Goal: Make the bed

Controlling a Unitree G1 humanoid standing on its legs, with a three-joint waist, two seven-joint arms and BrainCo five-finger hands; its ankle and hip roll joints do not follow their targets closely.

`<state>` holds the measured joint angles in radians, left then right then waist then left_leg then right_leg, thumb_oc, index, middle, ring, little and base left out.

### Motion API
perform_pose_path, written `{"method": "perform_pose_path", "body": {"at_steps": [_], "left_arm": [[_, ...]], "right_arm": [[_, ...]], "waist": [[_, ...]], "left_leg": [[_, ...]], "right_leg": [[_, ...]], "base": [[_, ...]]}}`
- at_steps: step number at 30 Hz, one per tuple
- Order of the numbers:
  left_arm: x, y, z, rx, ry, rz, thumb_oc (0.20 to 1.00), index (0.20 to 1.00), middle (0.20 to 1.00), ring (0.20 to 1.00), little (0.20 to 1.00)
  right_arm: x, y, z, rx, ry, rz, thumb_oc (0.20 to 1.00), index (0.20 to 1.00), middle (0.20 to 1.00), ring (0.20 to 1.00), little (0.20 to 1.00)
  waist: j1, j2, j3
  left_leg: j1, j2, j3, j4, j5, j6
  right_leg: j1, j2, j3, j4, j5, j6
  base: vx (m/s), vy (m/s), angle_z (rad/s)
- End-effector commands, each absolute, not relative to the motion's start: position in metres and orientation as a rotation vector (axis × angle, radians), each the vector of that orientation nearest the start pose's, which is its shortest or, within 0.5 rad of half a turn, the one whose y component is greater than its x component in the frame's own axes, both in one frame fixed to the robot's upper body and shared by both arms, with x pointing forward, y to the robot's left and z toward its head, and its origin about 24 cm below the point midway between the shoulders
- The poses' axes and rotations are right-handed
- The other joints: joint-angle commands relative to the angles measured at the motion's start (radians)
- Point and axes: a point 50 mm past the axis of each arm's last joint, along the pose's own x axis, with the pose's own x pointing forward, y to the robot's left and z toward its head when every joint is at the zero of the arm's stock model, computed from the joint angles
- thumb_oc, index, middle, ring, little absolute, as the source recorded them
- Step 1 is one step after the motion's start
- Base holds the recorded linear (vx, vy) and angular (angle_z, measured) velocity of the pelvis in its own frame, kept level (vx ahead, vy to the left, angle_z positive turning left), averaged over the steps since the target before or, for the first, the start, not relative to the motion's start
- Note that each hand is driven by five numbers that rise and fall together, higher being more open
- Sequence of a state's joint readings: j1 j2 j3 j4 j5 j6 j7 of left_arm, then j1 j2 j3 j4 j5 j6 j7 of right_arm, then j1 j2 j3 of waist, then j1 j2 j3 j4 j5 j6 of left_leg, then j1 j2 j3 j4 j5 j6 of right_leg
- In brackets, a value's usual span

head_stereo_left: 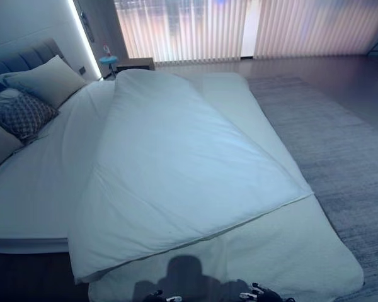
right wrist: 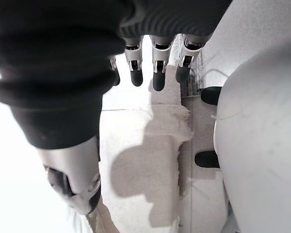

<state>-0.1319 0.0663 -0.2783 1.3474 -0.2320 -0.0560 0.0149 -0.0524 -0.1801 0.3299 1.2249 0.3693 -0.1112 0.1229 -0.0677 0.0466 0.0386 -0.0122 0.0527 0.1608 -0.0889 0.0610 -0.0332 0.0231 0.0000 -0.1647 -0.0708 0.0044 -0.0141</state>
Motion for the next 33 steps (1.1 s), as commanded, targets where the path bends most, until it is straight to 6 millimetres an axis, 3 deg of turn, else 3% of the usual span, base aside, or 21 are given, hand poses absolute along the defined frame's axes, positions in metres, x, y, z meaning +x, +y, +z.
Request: {"method": "perform_pose_path", "body": {"at_steps": [1, 7, 9, 10, 11, 12, 14, 15, 16, 17, 18, 19, 21, 25, 26, 33], "left_arm": [[0.150, 0.151, -0.157, 0.057, 1.103, -0.062, 1.000, 1.000, 1.000, 1.000, 1.000], [0.179, 0.141, -0.145, -0.059, 1.004, -0.038, 1.000, 1.000, 1.000, 1.000, 1.000], [0.210, 0.132, -0.128, -0.194, 0.887, 0.016, 1.000, 1.000, 1.000, 1.000, 1.000], [0.210, 0.132, -0.128, -0.194, 0.887, 0.016, 1.000, 1.000, 1.000, 1.000, 1.000], [0.232, 0.126, -0.113, -0.280, 0.804, 0.042, 1.000, 1.000, 1.000, 1.000, 1.000], [0.232, 0.126, -0.113, -0.280, 0.804, 0.042, 1.000, 1.000, 1.000, 1.000, 1.000], [0.265, 0.115, -0.088, -0.412, 0.688, 0.065, 1.000, 1.000, 1.000, 1.000, 1.000], [0.266, 0.115, -0.088, -0.412, 0.687, 0.065, 1.000, 1.000, 1.000, 1.000, 1.000], [0.284, 0.113, -0.072, -0.499, 0.628, 0.096, 1.000, 1.000, 1.000, 1.000, 1.000], [0.284, 0.113, -0.071, -0.500, 0.628, 0.096, 1.000, 1.000, 1.000, 1.000, 1.000], [0.299, 0.111, -0.057, -0.548, 0.578, 0.102, 1.000, 1.000, 1.000, 1.000, 1.000], [0.299, 0.111, -0.057, -0.549, 0.578, 0.102, 1.000, 1.000, 1.000, 1.000, 1.000], [0.321, 0.111, -0.031, -0.667, 0.483, 0.131, 1.000, 1.000, 1.000, 1.000, 1.000], [0.339, 0.113, -0.008, -0.742, 0.406, 0.134, 1.000, 1.000, 1.000, 1.000, 1.000], [0.349, 0.114, 0.008, -0.793, 0.345, 0.123, 1.000, 1.000, 1.000, 1.000, 1.000], [0.367, 0.114, 0.039, -0.956, 0.222, 0.129, 1.000, 1.000, 1.000, 1.000, 1.000]], "right_arm": [[0.136, -0.169, -0.156, 0.057, 1.020, 0.112, 1.000, 1.000, 1.000, 1.000, 1.000], [0.154, -0.174, -0.148, 0.083, 0.946, 0.078, 1.000, 1.000, 1.000, 1.000, 1.000], [0.177, -0.172, -0.136, 0.143, 0.853, 0.064, 1.000, 1.000, 1.000, 1.000, 1.000], [0.177, -0.172, -0.136, 0.143, 0.853, 0.064, 1.000, 1.000, 1.000, 1.000, 1.000], [0.195, -0.170, -0.125, 0.164, 0.780, 0.070, 1.000, 1.000, 1.000, 1.000, 1.000], [0.195, -0.170, -0.125, 0.164, 0.780, 0.070, 1.000, 1.000, 1.000, 1.000, 1.000], [0.218, -0.168, -0.111, 0.181, 0.699, 0.070, 1.000, 1.000, 1.000, 1.000, 1.000], [0.218, -0.168, -0.111, 0.181, 0.699, 0.070, 1.000, 1.000, 1.000, 1.000, 1.000], [0.229, -0.166, -0.102, 0.183, 0.657, 0.079, 1.000, 1.000, 1.000, 1.000, 1.000], [0.229, -0.166, -0.102, 0.183, 0.656, 0.079, 1.000, 1.000, 1.000, 1.000, 1.000], [0.237, -0.165, -0.095, 0.184, 0.623, 0.081, 1.000, 1.000, 1.000, 1.000, 1.000], [0.237, -0.165, -0.095, 0.184, 0.623, 0.081, 1.000, 1.000, 1.000, 1.000, 1.000], [0.245, -0.163, -0.088, 0.189, 0.591, 0.091, 1.000, 1.000, 1.000, 1.000, 1.000], [0.250, -0.159, -0.082, 0.219, 0.564, 0.098, 1.000, 1.000, 1.000, 1.000, 1.000], [0.250, -0.154, -0.077, 0.234, 0.536, 0.124, 1.000, 1.000, 1.000, 1.000, 1.000], [0.247, -0.156, -0.080, 0.232, 0.546, 0.118, 1.000, 1.000, 1.000, 1.000, 1.000]], "waist": [[-0.012, -0.053, 0.034], [-0.039, -0.054, 0.091], [-0.048, -0.053, 0.148], [-0.048, -0.052, 0.147], [-0.047, -0.054, 0.191], [-0.047, -0.054, 0.190], [-0.052, -0.069, 0.240], [-0.053, -0.068, 0.236], [-0.061, -0.073, 0.249], [-0.062, -0.072, 0.245], [-0.068, -0.073, 0.252], [-0.069, -0.073, 0.249], [-0.081, -0.078, 0.264], [-0.095, -0.086, 0.272], [-0.104, -0.093, 0.277], [-0.113, -0.094, 0.263]], "left_leg": [[-0.001, 0.027, 0.024, 0.002, -0.034, -0.015], [-0.042, 0.032, 0.045, 0.002, -0.022, -0.015], [-0.076, 0.034, 0.050, 0.002, -0.002, -0.011], [-0.077, 0.034, 0.050, 0.002, -0.001, -0.011], [-0.117, 0.028, 0.054, 0.009, 0.019, -0.007], [-0.119, 0.028, 0.055, 0.010, 0.019, -0.007], [-0.269, 0.019, 0.043, 0.175, -0.013, -0.009], [-0.277, 0.020, 0.042, 0.182, -0.016, -0.009], [-0.357, 0.028, 0.041, 0.246, -0.031, -0.014], [-0.364, 0.028, 0.040, 0.251, -0.033, -0.014], [-0.423, 0.039, 0.036, 0.293, -0.041, -0.014], [-0.428, 0.039, 0.035, 0.295, -0.042, -0.014], [-0.500, 0.059, 0.029, 0.367, -0.065, -0.015], [-0.580, 0.080, 0.020, 0.443, -0.087, -0.018], [-0.622, 0.095, 0.017, 0.484, -0.097, -0.022], [-0.680, 0.099, 0.005, 0.507, -0.110, -0.025]], "right_leg": [[-0.048, -0.098, 0.061, -0.016, 0.038, 0.140], [-0.098, -0.089, 0.071, -0.016, 0.060, 0.134], [-0.170, -0.081, 0.084, 0.043, 0.054, 0.128], [-0.172, -0.081, 0.084, 0.044, 0.054, 0.128], [-0.241, -0.077, 0.097, 0.104, 0.045, 0.124], [-0.244, -0.077, 0.097, 0.106, 0.045, 0.124], [-0.348, -0.080, 0.089, 0.189, 0.036, 0.124], [-0.354, -0.080, 0.089, 0.192, 0.034, 0.124], [-0.420, -0.084, 0.082, 0.239, 0.028, 0.126], [-0.426, -0.084, 0.082, 0.243, 0.027, 0.125], [-0.482, -0.087, 0.077, 0.287, 0.018, 0.125], [-0.486, -0.087, 0.077, 0.289, 0.017, 0.125], [-0.558, -0.089, 0.071, 0.353, -0.003, 0.123], [-0.628, -0.088, 0.067, 0.417, -0.021, 0.117], [-0.668, -0.085, 0.062, 0.451, -0.032, 0.111], [-0.720, -0.088, 0.048, 0.469, -0.041, 0.108]], "base": [[-0.03, -0.003, -0.04], [-0.08, 0.007, -0.02], [-0.21, 0.021, -0.04], [-0.30, 0.032, -0.22], [-0.17, 0.018, -0.23], [-0.26, 0.007, -0.25], [-0.26, -0.040, -0.06], [-0.27, -0.037, 0.14], [-0.10, -0.008, 0.16], [-0.16, -0.017, 0.15], [-0.06, -0.009, 0.05], [-0.08, -0.013, 0.00], [-0.07, -0.012, 0.03], [-0.06, -0.026, 0.02], [-0.02, -0.025, 0.10], [0.02, 0.002, 0.06]]}}
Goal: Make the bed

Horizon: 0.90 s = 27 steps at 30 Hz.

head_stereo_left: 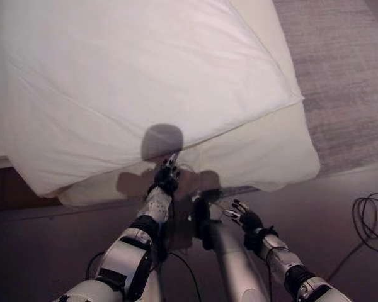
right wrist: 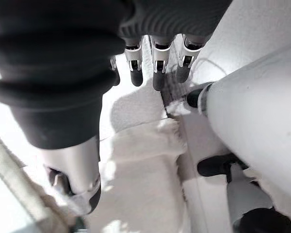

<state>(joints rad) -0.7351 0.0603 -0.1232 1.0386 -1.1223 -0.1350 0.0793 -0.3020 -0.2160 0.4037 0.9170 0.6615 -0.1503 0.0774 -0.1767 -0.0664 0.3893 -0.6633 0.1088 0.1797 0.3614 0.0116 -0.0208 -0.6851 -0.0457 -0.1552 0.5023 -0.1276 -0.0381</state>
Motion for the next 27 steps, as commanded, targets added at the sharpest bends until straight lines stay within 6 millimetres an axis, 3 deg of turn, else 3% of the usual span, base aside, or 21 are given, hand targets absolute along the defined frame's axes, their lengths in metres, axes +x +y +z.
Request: {"method": "perform_pose_path", "body": {"at_steps": [1, 10, 18, 27], "left_arm": [[0.369, 0.114, 0.043, -0.973, 0.204, 0.123, 1.000, 1.000, 1.000, 1.000, 1.000], [0.380, 0.132, 0.062, -1.091, 0.125, 0.205, 1.000, 1.000, 1.000, 1.000, 1.000], [0.392, 0.139, 0.094, -1.130, 0.015, 0.185, 1.000, 1.000, 1.000, 1.000, 1.000], [0.392, 0.141, 0.114, -1.138, -0.084, 0.122, 1.000, 1.000, 1.000, 1.000, 1.000]], "right_arm": [[0.247, -0.155, -0.080, 0.234, 0.545, 0.119, 1.000, 1.000, 1.000, 1.000, 1.000], [0.245, -0.151, -0.081, 0.231, 0.537, 0.096, 1.000, 1.000, 1.000, 1.000, 1.000], [0.242, -0.152, -0.083, 0.248, 0.538, 0.057, 1.000, 1.000, 1.000, 1.000, 1.000], [0.236, -0.153, -0.086, 0.263, 0.544, 0.034, 1.000, 1.000, 1.000, 1.000, 1.000]], "waist": [[-0.004, 0.018, -0.088], [-0.006, 0.014, -0.089], [-0.006, 0.017, -0.083], [0.002, 0.023, -0.084]], "left_leg": [[-0.028, 0.044, -0.013, 0.054, -0.061, -0.036], [-0.037, 0.043, -0.007, 0.060, -0.071, -0.037], [-0.054, 0.044, -0.005, 0.069, -0.076, -0.035], [-0.070, 0.042, -0.005, 0.077, -0.077, -0.034]], "right_leg": [[-0.011, -0.043, 0.040, -0.108, 0.092, 0.132], [-0.024, -0.037, 0.047, -0.115, 0.092, 0.128], [-0.038, -0.038, 0.048, -0.114, 0.091, 0.125], [-0.053, -0.041, 0.048, -0.113, 0.095, 0.124]], "base": [[0.04, 0.019, -0.01], [0.03, 0.004, -0.01], [0.00, 0.000, 0.00], [0.00, 0.000, 0.00]]}}
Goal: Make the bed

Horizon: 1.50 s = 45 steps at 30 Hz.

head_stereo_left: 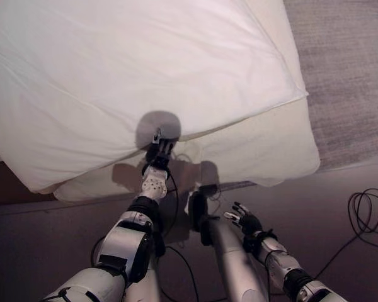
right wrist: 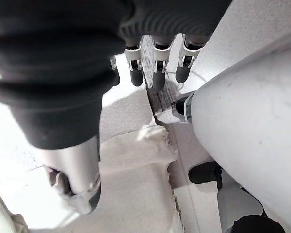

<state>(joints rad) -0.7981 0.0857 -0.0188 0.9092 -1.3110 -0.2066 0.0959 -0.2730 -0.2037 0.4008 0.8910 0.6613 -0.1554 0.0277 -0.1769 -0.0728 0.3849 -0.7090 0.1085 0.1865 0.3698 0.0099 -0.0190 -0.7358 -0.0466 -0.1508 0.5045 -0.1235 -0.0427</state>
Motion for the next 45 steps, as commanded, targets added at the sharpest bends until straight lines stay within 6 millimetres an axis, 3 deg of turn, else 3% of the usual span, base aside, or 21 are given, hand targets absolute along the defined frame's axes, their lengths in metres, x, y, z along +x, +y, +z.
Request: {"method": "perform_pose_path", "body": {"at_steps": [1, 2, 3, 4, 12, 15, 17, 21, 25, 26, 27, 28, 29, 31, 32, 33, 34, 36, 42, 43, 45], "left_arm": [[0.391, 0.140, 0.115, -1.141, -0.095, 0.114, 1.000, 1.000, 1.000, 1.000, 1.000], [0.391, 0.139, 0.118, -1.153, -0.108, 0.106, 0.947, 0.947, 0.947, 0.947, 0.947], [0.391, 0.138, 0.119, -1.157, -0.114, 0.098, 0.743, 0.743, 0.743, 0.743, 0.743], [0.391, 0.139, 0.121, -1.164, -0.127, 0.098, 0.200, 0.200, 0.200, 0.200, 0.200], [0.382, 0.133, 0.143, -1.179, -0.232, 0.042, 0.200, 0.200, 0.200, 0.200, 0.200], [0.377, 0.127, 0.140, -1.198, -0.230, 0.028, 0.200, 0.200, 0.200, 0.200, 0.200], [0.371, 0.124, 0.144, -1.215, -0.256, 0.000, 0.200, 0.200, 0.200, 0.200, 0.200], [0.367, 0.121, 0.145, -1.239, -0.268, -0.014, 0.200, 0.200, 0.200, 0.200, 0.200], [0.361, 0.113, 0.152, -1.271, -0.294, -0.049, 0.200, 0.200, 0.200, 0.200, 0.200], [0.358, 0.111, 0.156, -1.292, -0.312, -0.064, 0.200, 0.200, 0.200, 0.200, 0.200], [0.358, 0.110, 0.156, -1.292, -0.311, -0.063, 0.200, 0.200, 0.200, 0.200, 0.200], [0.356, 0.105, 0.160, -1.318, -0.324, -0.088, 0.200, 0.200, 0.200, 0.200, 0.200], [0.356, 0.105, 0.160, -1.318, -0.323, -0.087, 0.200, 0.200, 0.200, 0.200, 0.200], [0.351, 0.097, 0.167, -1.348, -0.338, -0.120, 0.200, 0.200, 0.200, 0.200, 0.200], [0.351, 0.096, 0.167, -1.347, -0.337, -0.120, 0.200, 0.200, 0.200, 0.200, 0.200], [0.346, 0.092, 0.171, -1.364, -0.353, -0.148, 0.200, 0.200, 0.200, 0.200, 0.200], [0.346, 0.092, 0.172, -1.364, -0.353, -0.149, 0.200, 0.200, 0.200, 0.200, 0.200], [0.341, 0.086, 0.177, -1.372, -0.362, -0.178, 0.200, 0.200, 0.200, 0.200, 0.200], [0.332, 0.082, 0.179, -1.348, -0.353, -0.210, 0.200, 0.200, 0.200, 0.200, 0.200], [0.332, 0.082, 0.178, -1.348, -0.351, -0.209, 0.200, 0.200, 0.200, 0.200, 0.200], [0.331, 0.085, 0.178, -1.343, -0.357, -0.203, 0.200, 0.200, 0.200, 0.200, 0.200]], "right_arm": [[0.236, -0.153, -0.086, 0.263, 0.544, 0.032, 1.000, 1.000, 1.000, 1.000, 1.000], [0.236, -0.153, -0.085, 0.268, 0.542, 0.030, 1.000, 1.000, 1.000, 1.000, 1.000], [0.236, -0.152, -0.085, 0.271, 0.540, 0.027, 1.000, 1.000, 1.000, 1.000, 1.000], [0.237, -0.151, -0.085, 0.277, 0.536, 0.021, 1.000, 1.000, 1.000, 1.000, 1.000], [0.246, -0.141, -0.072, 0.276, 0.472, 0.064, 1.000, 1.000, 1.000, 1.000, 1.000], [0.250, -0.137, -0.067, 0.301, 0.443, 0.090, 1.000, 1.000, 1.000, 1.000, 1.000], [0.263, -0.119, -0.045, 0.376, 0.347, 0.164, 1.000, 1.000, 1.000, 1.000, 1.000], [0.272, -0.106, -0.033, 0.432, 0.307, 0.219, 1.000, 1.000, 1.000, 1.000, 1.000], [0.287, -0.087, -0.014, 0.553, 0.264, 0.272, 1.000, 1.000, 1.000, 1.000, 1.000], [0.294, -0.074, -0.003, 0.648, 0.246, 0.293, 1.000, 1.000, 1.000, 1.000, 1.000], [0.294, -0.074, -0.004, 0.649, 0.248, 0.292, 1.000, 1.000, 1.000, 1.000, 1.000], [0.302, -0.060, 0.009, 0.763, 0.233, 0.312, 1.000, 1.000, 1.000, 1.000, 1.000], [0.302, -0.060, 0.008, 0.764, 0.234, 0.311, 1.000, 1.000, 1.000, 1.000, 1.000], [0.316, -0.044, 0.030, 0.901, 0.199, 0.315, 1.000, 1.000, 1.000, 1.000, 1.000], [0.316, -0.044, 0.030, 0.901, 0.199, 0.314, 1.000, 1.000, 1.000, 1.000, 1.000], [0.325, -0.038, 0.044, 1.012, 0.173, 0.306, 1.000, 1.000, 1.000, 1.000, 1.000], [0.325, -0.038, 0.045, 1.013, 0.172, 0.306, 1.000, 1.000, 1.000, 1.000, 1.000], [0.332, -0.029, 0.059, 1.176, 0.161, 0.317, 1.000, 1.000, 1.000, 1.000, 1.000], [0.334, -0.019, 0.080, 1.302, 0.143, 0.378, 1.000, 1.000, 1.000, 1.000, 1.000], [0.334, -0.019, 0.080, 1.302, 0.144, 0.377, 1.000, 1.000, 1.000, 1.000, 1.000], [0.334, -0.019, 0.087, 1.351, 0.116, 0.385, 1.000, 1.000, 1.000, 1.000, 1.000]], "waist": [[0.005, 0.031, -0.079], [0.008, 0.032, -0.077], [0.009, 0.033, -0.076], [0.012, 0.034, -0.075], [0.027, 0.039, -0.052], [0.035, 0.041, -0.044], [0.045, 0.046, -0.027], [0.057, 0.054, -0.018], [0.074, 0.062, -0.009], [0.083, 0.063, -0.002], [0.084, 0.066, -0.005], [0.096, 0.068, 0.003], [0.097, 0.071, 0.000], [0.115, 0.078, 0.012], [0.116, 0.080, 0.010], [0.131, 0.087, 0.019], [0.132, 0.087, 0.019], [0.151, 0.096, 0.031], [0.177, 0.110, 0.042], [0.178, 0.111, 0.038], [0.182, 0.114, 0.041]], "left_leg": [[-0.025, 0.042, -0.014, 0.068, -0.074, -0.036], [-0.025, 0.041, -0.015, 0.065, -0.073, -0.036], [-0.024, 0.041, -0.015, 0.064, -0.073, -0.035], [-0.023, 0.041, -0.015, 0.062, -0.071, -0.035], [-0.011, 0.036, -0.012, 0.050, -0.062, -0.033], [-0.002, 0.032, -0.011, 0.043, -0.059, -0.031], [0.011, 0.026, -0.012, 0.026, -0.051, -0.028], [0.036, 0.021, -0.021, 0.015, -0.068, -0.034], [0.038, 0.011, -0.030, 0.007, -0.064, -0.029], [0.028, 0.006, -0.024, 0.003, -0.040, -0.019], [0.040, 0.007, -0.032, 0.002, -0.061, -0.028], [0.029, 0.000, -0.028, -0.003, -0.036, -0.019], [0.041, 0.000, -0.037, -0.005, -0.057, -0.027], [0.030, -0.013, -0.040, -0.011, -0.033, -0.015], [0.043, -0.013, -0.049, -0.013, -0.053, -0.022], [0.034, -0.024, -0.049, -0.026, -0.030, -0.010], [0.033, -0.025, -0.050, -0.028, -0.029, -0.009], [0.032, -0.037, -0.062, -0.035, -0.025, -0.005], [0.025, -0.056, -0.084, -0.050, -0.014, 0.002], [0.037, -0.057, -0.092, -0.050, -0.036, -0.005], [0.020, -0.059, -0.089, -0.048, -0.016, 0.003]], "right_leg": [[-0.002, -0.041, 0.042, -0.114, 0.091, 0.128], [-0.001, -0.041, 0.041, -0.116, 0.091, 0.128], [-0.001, -0.041, 0.042, -0.117, 0.092, 0.128], [-0.001, -0.040, 0.042, -0.116, 0.093, 0.127], [0.011, -0.045, 0.038, -0.126, 0.103, 0.129], [0.021, -0.047, 0.037, -0.135, 0.106, 0.132], [0.037, -0.049, 0.036, -0.151, 0.113, 0.134], [0.060, -0.047, 0.040, -0.155, 0.097, 0.143], [0.065, -0.049, 0.037, -0.161, 0.099, 0.144], [0.057, -0.054, 0.030, -0.165, 0.119, 0.136], [0.067, -0.051, 0.034, -0.162, 0.101, 0.144], [0.060, -0.057, 0.025, -0.165, 0.120, 0.137], [0.070, -0.054, 0.029, -0.162, 0.102, 0.145], [0.062, -0.062, 0.018, -0.164, 0.119, 0.137], [0.072, -0.059, 0.022, -0.161, 0.101, 0.145], [0.066, -0.065, 0.015, -0.168, 0.120, 0.140], [0.065, -0.065, 0.015, -0.169, 0.121, 0.140], [0.068, -0.072, 0.008, -0.168, 0.119, 0.139], [0.068, -0.084, -0.010, -0.165, 0.113, 0.137], [0.078, -0.081, -0.004, -0.162, 0.095, 0.145], [0.065, -0.086, -0.012, -0.164, 0.110, 0.137]], "base": [[0.00, 0.000, 0.00], [0.00, 0.000, 0.00], [0.00, 0.000, 0.00], [0.00, 0.000, 0.00], [0.00, 0.000, 0.00], [0.00, 0.000, 0.00], [0.00, 0.000, 0.00], [0.04, 0.006, 0.01], [0.00, 0.003, 0.05], [0.01, 0.007, 0.07], [-0.06, 0.007, 0.09], [0.08, 0.007, 0.07], [0.01, 0.007, 0.10], [0.01, 0.017, 0.11], [-0.06, 0.032, 0.14], [0.01, 0.023, 0.11], [-0.06, 0.024, 0.13], [0.02, 0.011, 0.12], [0.04, -0.001, 0.18], [0.03, 0.018, 0.17], [-0.01, 0.012, 0.09]]}}
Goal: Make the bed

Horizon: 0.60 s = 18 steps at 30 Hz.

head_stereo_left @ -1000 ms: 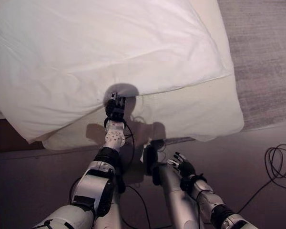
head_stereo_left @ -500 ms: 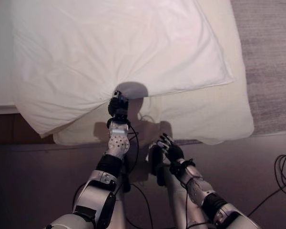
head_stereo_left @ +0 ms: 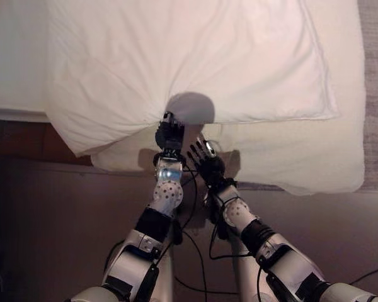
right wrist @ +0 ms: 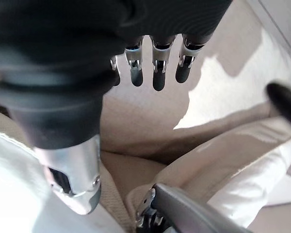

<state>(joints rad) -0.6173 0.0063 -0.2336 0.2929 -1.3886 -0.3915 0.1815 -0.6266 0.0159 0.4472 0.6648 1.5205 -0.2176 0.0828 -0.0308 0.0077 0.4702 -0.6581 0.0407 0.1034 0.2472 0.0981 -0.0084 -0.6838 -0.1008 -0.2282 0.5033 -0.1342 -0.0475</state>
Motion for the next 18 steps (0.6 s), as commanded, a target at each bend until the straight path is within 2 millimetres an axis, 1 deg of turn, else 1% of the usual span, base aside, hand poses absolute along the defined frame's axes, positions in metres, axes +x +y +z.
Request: {"method": "perform_pose_path", "body": {"at_steps": [1, 2, 4, 5, 6, 7, 8, 9, 11, 18], "left_arm": [[0.329, 0.089, 0.177, -1.341, -0.363, -0.189, 0.200, 0.200, 0.200, 0.200, 0.200], [0.329, 0.089, 0.177, -1.341, -0.363, -0.189, 0.200, 0.200, 0.200, 0.200, 0.200], [0.327, 0.096, 0.174, -1.332, -0.374, -0.162, 0.200, 0.200, 0.200, 0.200, 0.200], [0.327, 0.096, 0.174, -1.332, -0.373, -0.161, 0.200, 0.200, 0.200, 0.200, 0.200], [0.326, 0.100, 0.173, -1.329, -0.380, -0.140, 0.200, 0.200, 0.200, 0.200, 0.200], [0.326, 0.100, 0.173, -1.329, -0.380, -0.140, 0.200, 0.200, 0.200, 0.200, 0.200], [0.325, 0.105, 0.169, -1.323, -0.386, -0.113, 0.200, 0.200, 0.200, 0.200, 0.200], [0.325, 0.105, 0.169, -1.323, -0.386, -0.113, 0.200, 0.200, 0.200, 0.200, 0.200], [0.323, 0.112, 0.167, -1.324, -0.397, -0.079, 0.200, 0.200, 0.200, 0.200, 0.200], [0.316, 0.130, 0.159, -1.290, -0.427, 0.000, 0.200, 0.200, 0.200, 0.200, 0.200]], "right_arm": [[0.335, -0.021, 0.093, 1.367, 0.087, 0.401, 1.000, 1.000, 1.000, 1.000, 1.000], [0.334, -0.021, 0.093, 1.367, 0.088, 0.400, 1.000, 1.000, 1.000, 1.000, 1.000], [0.334, -0.026, 0.104, 1.416, 0.028, 0.411, 1.000, 1.000, 1.000, 1.000, 1.000], [0.334, -0.026, 0.104, 1.416, 0.028, 0.411, 1.000, 1.000, 1.000, 1.000, 1.000], [0.334, -0.030, 0.111, 1.449, -0.014, 0.417, 1.000, 1.000, 1.000, 1.000, 1.000], [0.334, -0.030, 0.111, 1.449, -0.014, 0.417, 1.000, 1.000, 1.000, 1.000, 1.000], [0.334, -0.037, 0.117, 1.480, -0.064, 0.417, 1.000, 1.000, 1.000, 1.000, 1.000], [0.334, -0.037, 0.117, 1.480, -0.063, 0.416, 1.000, 1.000, 1.000, 1.000, 1.000], [0.332, -0.043, 0.123, 1.499, -0.115, 0.423, 1.000, 1.000, 1.000, 1.000, 1.000], [0.328, -0.071, 0.142, 1.483, -0.281, 0.418, 1.000, 1.000, 1.000, 1.000, 1.000]], "waist": [[0.040, 0.036, -0.041], [0.039, 0.036, -0.042], [0.039, 0.037, -0.042], [0.039, 0.037, -0.043], [0.039, 0.038, -0.042], [0.040, 0.038, -0.042], [0.039, 0.037, -0.044], [0.039, 0.037, -0.045], [0.037, 0.037, -0.046], [0.031, 0.036, -0.050]], "left_leg": [[-0.033, 0.006, -0.009, 0.077, -0.105, -0.005], [-0.033, 0.006, -0.010, 0.077, -0.105, -0.005], [-0.037, 0.004, -0.011, 0.078, -0.106, -0.003], [-0.037, 0.003, -0.011, 0.078, -0.106, -0.003], [-0.041, 0.003, -0.012, 0.082, -0.106, -0.003], [-0.042, 0.003, -0.012, 0.082, -0.106, -0.003], [-0.047, 0.003, -0.012, 0.087, -0.107, -0.002], [-0.047, 0.003, -0.012, 0.088, -0.107, -0.002], [-0.045, 0.002, -0.013, 0.086, -0.108, 0.000], [-0.047, 0.000, -0.014, 0.078, -0.107, 0.005]], "right_leg": [[0.010, -0.033, 0.063, -0.159, 0.119, 0.142], [0.010, -0.033, 0.063, -0.159, 0.119, 0.142], [0.005, -0.033, 0.064, -0.154, 0.116, 0.143], [0.005, -0.033, 0.064, -0.154, 0.116, 0.143], [0.000, -0.033, 0.066, -0.149, 0.117, 0.144], [-0.001, -0.033, 0.066, -0.149, 0.117, 0.144], [-0.007, -0.032, 0.067, -0.144, 0.114, 0.143], [-0.008, -0.032, 0.067, -0.144, 0.113, 0.143], [-0.010, -0.031, 0.069, -0.141, 0.112, 0.143], [-0.022, -0.032, 0.072, -0.133, 0.110, 0.146]], "base": [[0.01, 0.011, 0.05], [0.00, 0.000, 0.00], [0.00, 0.000, 0.00], [0.00, 0.000, 0.00], [0.00, 0.000, 0.00], [0.00, 0.000, 0.00], [0.00, 0.000, 0.00], [0.00, 0.000, 0.00], [0.00, 0.000, 0.00], [0.00, 0.000, 0.00]]}}
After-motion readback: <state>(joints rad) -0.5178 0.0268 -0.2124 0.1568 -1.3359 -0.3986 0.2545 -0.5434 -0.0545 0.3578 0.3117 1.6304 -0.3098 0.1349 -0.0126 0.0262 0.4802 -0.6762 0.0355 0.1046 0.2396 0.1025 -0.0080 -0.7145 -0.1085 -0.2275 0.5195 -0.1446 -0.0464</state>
